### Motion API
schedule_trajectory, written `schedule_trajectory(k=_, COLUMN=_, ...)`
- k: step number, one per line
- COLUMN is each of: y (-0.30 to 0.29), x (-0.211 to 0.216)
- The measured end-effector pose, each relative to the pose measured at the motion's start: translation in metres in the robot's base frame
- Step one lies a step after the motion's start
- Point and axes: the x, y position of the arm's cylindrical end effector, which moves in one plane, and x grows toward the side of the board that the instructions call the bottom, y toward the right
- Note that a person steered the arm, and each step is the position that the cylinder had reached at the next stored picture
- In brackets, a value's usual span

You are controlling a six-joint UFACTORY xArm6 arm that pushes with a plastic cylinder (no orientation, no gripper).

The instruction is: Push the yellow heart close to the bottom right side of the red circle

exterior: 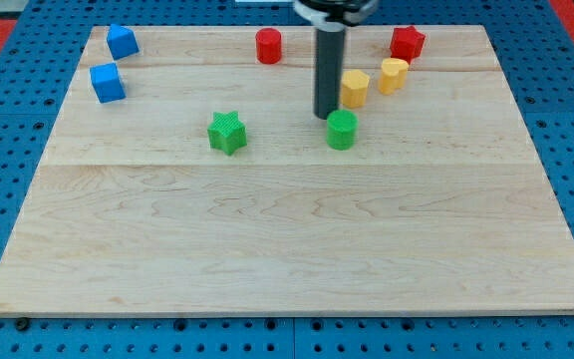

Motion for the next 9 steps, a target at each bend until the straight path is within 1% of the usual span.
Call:
schedule_trajectory(k=1, y=0.052, x=-0.001)
schedule_trajectory(k=2, y=0.106, x=-0.019)
schedule_trajectory(k=3, y=0.117, x=-0.052)
schedule_trajectory(k=4, y=0.114, x=-0.075)
schedule_trajectory(k=5, y=0.09, x=-0.071)
schedule_trajectory(k=6, y=0.036, x=-0.072)
schedule_trajectory(k=8, y=-0.043, x=-0.066)
schedule_trajectory(k=9, y=-0.044, x=-0.07)
